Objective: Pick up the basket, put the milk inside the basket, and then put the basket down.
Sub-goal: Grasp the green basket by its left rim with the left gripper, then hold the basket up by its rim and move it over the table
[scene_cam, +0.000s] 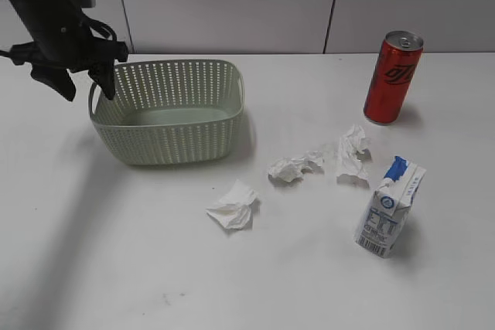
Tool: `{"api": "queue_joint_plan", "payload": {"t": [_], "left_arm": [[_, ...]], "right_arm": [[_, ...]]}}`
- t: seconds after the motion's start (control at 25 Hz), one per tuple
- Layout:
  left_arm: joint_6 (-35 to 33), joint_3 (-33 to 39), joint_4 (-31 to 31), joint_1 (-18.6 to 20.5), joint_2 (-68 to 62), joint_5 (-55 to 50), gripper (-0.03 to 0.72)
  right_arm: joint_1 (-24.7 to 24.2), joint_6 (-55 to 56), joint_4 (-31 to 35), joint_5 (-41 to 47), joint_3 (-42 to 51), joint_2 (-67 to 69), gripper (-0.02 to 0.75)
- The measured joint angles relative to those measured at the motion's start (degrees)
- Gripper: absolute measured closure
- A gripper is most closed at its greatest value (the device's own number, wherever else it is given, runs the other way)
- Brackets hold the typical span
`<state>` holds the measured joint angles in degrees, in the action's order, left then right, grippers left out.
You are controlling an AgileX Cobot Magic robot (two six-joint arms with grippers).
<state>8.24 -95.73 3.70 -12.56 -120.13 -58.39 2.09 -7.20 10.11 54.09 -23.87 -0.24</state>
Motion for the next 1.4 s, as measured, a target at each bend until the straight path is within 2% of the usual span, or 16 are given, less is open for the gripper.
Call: {"api": "queue_joint_plan", "payload": {"t": [0.28,0.48,0.6,0.76,0.84,1.16,1.4], "left_arm": [[0.2,-0.3,3.9,0.0,-3.4,2.0,0.195],[0.2,-0.3,3.5,0.0,-4.1,1.5,0.272],[0.2,-0.4,3.6,0.0,-4.1,1.5,0.370],[0.2,-0.4,3.7,0.0,-4.1,1.7,0.609],[0.3,-0.4,3.7,0.0,-4.1,1.7,0.676],[4.3,-0.4,3.7,0.0,-1.2,0.4,0.690],[6.8,-0.4,6.2,-0.2,3.0,-2.3,0.690]], "right_arm": [[0.0,-0.1,0.0,0.0,0.0,0.0,0.254],[0.0,-0.1,0.0,0.0,0.0,0.0,0.254],[0.0,0.0,0.0,0.0,0.0,0.0,0.255],[0.0,0.0,0.0,0.0,0.0,0.0,0.255],[0.0,0.0,0.0,0.0,0.0,0.0,0.255],[0.0,0.0,0.0,0.0,0.0,0.0,0.255],[0.0,0.0,0.0,0.0,0.0,0.0,0.255]]}}
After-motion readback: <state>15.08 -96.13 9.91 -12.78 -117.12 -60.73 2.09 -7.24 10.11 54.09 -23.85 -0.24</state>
